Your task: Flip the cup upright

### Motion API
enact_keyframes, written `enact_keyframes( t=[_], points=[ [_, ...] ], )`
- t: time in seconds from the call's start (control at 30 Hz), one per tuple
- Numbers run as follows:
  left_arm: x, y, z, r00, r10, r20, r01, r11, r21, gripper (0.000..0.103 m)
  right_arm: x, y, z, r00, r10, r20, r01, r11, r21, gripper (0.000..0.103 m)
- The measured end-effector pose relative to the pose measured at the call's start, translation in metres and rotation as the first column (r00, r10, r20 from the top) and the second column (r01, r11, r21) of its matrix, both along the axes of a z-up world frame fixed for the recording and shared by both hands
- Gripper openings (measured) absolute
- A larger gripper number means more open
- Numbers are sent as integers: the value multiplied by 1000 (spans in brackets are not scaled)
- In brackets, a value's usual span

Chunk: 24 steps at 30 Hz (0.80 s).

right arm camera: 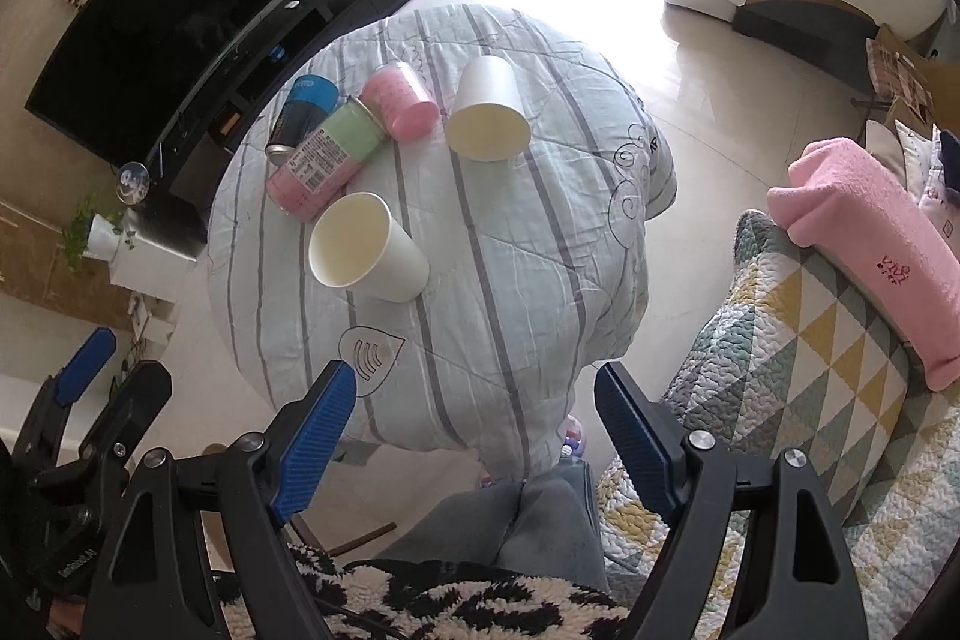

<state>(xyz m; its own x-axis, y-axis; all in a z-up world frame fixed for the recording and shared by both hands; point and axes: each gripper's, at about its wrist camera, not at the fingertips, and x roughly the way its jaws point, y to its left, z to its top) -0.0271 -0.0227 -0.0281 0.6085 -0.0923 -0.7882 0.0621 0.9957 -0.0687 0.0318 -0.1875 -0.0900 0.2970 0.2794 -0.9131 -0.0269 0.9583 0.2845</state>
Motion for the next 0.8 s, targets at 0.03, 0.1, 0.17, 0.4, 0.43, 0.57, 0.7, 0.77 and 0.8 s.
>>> enact_keyframes(
  t=[0.03,0.1,0.17,0.4,0.43,0.57,0.7,0.77,0.8],
  points=[
    [0,0,1,1000,2,4,-2,1000,2,103,0,1,1,1000,-1,4,1,1000,-2,83],
    [1,0,4,1000,8,16,-8,1000,3,103,0,1,4,1000,-2,15,2,1000,-6,83],
    [-1,1,6,1000,11,28,-11,1000,5,103,-1,2,8,1000,3,29,-3,1000,-6,83],
    [-3,-1,20,995,20,96,-24,999,36,103,-4,-4,27,992,-21,123,17,999,34,83],
    [-5,-2,24,992,20,121,-25,999,39,103,-5,-6,33,989,-26,146,20,999,44,83],
    [-6,-5,37,983,17,182,-27,998,56,103,-5,-11,48,977,-44,210,36,998,42,83],
    [-8,-7,45,972,14,233,-28,998,56,103,-4,-15,55,970,-59,234,53,998,32,83],
    [-9,-7,48,967,18,255,-33,998,54,103,-4,-17,57,968,-62,243,56,998,32,83],
    [-10,-6,49,964,20,265,-35,998,50,103,-5,-18,59,966,-62,251,57,998,27,83]
  ],
)
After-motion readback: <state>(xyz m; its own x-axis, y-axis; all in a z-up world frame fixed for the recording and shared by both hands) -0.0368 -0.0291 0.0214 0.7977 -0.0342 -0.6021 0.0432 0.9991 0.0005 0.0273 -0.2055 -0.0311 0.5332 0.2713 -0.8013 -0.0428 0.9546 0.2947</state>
